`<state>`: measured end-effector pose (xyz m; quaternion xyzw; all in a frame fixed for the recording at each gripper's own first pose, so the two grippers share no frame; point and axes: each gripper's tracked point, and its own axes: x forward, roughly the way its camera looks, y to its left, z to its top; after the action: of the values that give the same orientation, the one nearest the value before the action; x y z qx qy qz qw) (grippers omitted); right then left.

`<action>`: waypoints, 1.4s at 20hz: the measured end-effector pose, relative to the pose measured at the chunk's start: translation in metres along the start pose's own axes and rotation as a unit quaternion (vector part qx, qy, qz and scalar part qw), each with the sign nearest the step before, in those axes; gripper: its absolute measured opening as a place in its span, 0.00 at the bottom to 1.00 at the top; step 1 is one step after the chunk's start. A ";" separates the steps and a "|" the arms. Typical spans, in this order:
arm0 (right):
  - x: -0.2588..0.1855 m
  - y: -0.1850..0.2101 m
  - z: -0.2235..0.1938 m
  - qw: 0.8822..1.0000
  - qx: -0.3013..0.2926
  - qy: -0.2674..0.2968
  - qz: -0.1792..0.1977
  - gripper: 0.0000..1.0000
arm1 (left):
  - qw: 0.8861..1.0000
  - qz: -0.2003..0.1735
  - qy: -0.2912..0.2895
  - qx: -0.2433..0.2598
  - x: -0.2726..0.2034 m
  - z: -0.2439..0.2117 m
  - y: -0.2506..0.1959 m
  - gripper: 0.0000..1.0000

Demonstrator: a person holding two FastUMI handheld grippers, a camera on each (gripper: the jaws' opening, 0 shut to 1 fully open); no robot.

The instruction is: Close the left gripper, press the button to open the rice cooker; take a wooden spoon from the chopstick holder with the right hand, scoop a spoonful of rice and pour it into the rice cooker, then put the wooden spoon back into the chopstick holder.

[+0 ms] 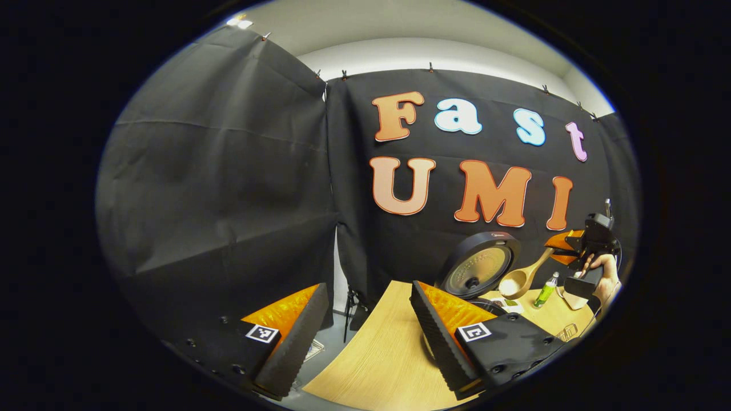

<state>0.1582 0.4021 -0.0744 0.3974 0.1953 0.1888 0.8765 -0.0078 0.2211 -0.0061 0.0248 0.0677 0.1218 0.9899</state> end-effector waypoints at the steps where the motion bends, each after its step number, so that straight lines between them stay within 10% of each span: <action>1: 0.001 0.002 -0.001 1.000 -0.015 -0.002 0.000 0.14 | 1.000 0.000 0.000 0.000 -0.001 0.001 0.000 0.95; 13: 0.000 0.019 -0.021 0.981 -0.191 -0.013 0.022 0.14 | 1.000 -0.002 0.002 0.003 -0.002 0.000 -0.003 0.95; 28: -0.015 0.048 -0.093 0.894 -0.434 0.012 0.109 0.14 | 1.000 0.008 0.019 0.002 -0.004 -0.016 0.000 0.95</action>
<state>0.0906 0.4823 -0.0908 -0.0054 0.0598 0.3537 0.9334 -0.0134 0.2203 -0.0214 0.0252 0.0864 0.1296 0.9875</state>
